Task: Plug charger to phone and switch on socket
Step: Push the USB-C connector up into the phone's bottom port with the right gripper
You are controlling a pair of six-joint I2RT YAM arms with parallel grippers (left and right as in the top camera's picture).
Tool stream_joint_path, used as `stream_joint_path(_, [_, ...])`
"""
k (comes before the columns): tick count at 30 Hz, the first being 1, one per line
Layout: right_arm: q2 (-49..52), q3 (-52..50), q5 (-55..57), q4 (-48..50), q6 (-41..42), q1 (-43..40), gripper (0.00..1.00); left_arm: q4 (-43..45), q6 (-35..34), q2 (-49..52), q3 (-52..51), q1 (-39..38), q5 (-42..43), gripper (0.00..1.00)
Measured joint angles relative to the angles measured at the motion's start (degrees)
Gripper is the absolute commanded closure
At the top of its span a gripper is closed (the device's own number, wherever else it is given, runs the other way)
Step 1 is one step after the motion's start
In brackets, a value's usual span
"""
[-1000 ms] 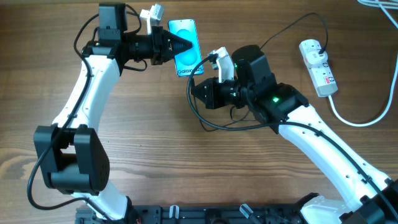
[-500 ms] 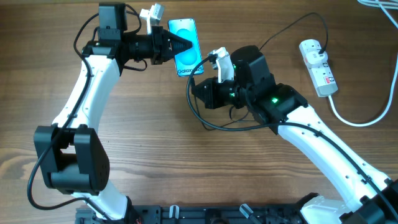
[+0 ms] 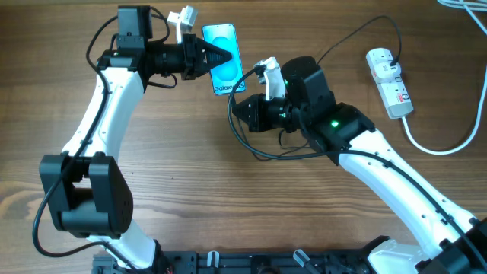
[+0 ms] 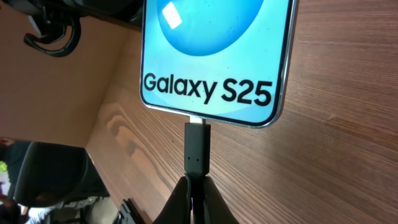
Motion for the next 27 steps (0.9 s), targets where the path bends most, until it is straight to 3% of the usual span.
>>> stream_joint_path(27, [0.00,-1.57,-0.44,4.39,3.69,0.39,0.96,-3.80,0.13,0.00,1.09,0.00,-1.07,0.96])
